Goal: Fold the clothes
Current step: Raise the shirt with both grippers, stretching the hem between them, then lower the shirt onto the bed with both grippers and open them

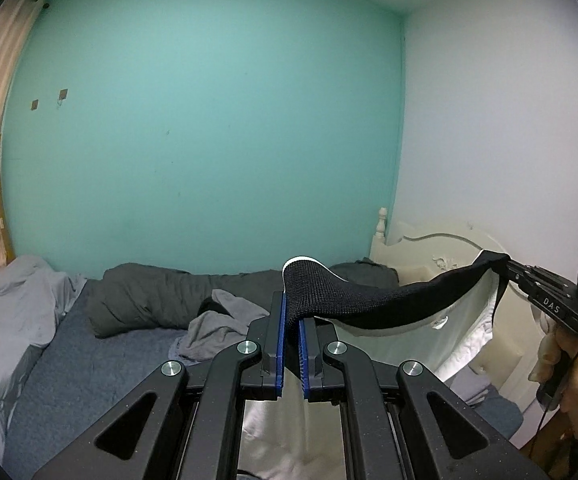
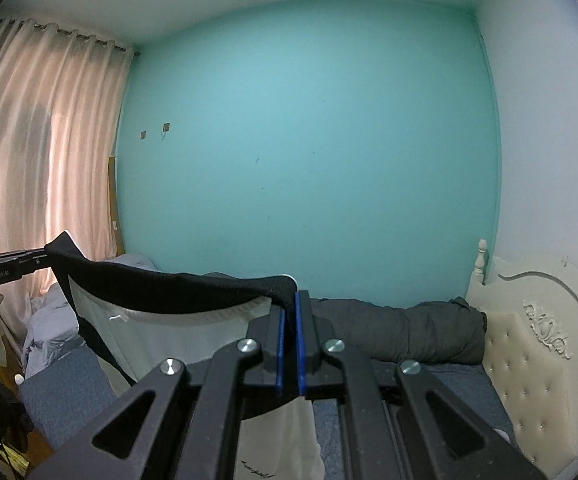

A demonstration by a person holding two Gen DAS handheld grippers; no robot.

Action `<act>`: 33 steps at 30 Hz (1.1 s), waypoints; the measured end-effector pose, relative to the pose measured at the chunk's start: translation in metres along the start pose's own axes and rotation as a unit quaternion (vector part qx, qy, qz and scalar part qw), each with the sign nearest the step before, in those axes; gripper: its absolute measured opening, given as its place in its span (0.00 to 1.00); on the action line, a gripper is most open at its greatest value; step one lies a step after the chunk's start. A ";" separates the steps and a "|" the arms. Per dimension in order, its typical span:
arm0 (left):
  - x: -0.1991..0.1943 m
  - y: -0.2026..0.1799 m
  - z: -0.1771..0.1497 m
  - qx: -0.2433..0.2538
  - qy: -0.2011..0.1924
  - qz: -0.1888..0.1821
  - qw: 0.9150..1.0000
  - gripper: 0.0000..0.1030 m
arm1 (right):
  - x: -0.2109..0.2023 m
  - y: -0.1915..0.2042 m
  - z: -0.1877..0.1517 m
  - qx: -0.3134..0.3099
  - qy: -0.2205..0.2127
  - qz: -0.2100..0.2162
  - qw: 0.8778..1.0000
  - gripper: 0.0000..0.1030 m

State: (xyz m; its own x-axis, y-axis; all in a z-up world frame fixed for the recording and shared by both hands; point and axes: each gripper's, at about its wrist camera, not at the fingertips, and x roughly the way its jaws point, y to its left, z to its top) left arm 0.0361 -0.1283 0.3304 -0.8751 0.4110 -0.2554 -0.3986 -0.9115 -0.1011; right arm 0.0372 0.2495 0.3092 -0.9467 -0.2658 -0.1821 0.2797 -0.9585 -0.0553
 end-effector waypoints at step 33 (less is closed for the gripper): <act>0.413 0.101 -0.233 -0.029 0.261 0.045 0.964 0.05 | 0.386 -0.075 -0.261 0.041 0.257 0.001 0.966 0.04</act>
State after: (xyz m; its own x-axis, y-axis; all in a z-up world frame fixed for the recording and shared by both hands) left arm -0.3017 -0.0541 -0.0088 -0.6416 0.2812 -0.7136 -0.2979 -0.9487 -0.1060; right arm -0.3077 0.2457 -0.0130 -0.7367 -0.2009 -0.6457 0.2479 -0.9686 0.0186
